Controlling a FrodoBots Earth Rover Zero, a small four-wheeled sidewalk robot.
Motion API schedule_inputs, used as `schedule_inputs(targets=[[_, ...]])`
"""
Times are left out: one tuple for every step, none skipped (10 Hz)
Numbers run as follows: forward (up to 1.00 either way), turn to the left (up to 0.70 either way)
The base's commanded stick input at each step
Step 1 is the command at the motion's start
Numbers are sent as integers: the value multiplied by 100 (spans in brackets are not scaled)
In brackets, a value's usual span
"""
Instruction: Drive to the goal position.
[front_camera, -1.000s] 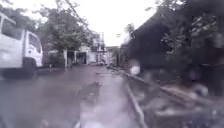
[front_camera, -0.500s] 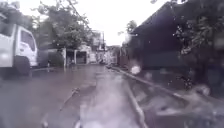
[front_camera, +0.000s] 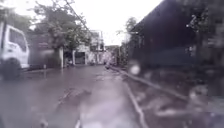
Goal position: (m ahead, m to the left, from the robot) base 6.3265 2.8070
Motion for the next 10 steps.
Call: schedule_inputs(targets=[[100, 0], [100, 0], [100, 0], [100, 0], [100, 9], [100, 21], [100, 22], [100, 0], [100, 0], [100, 0]])
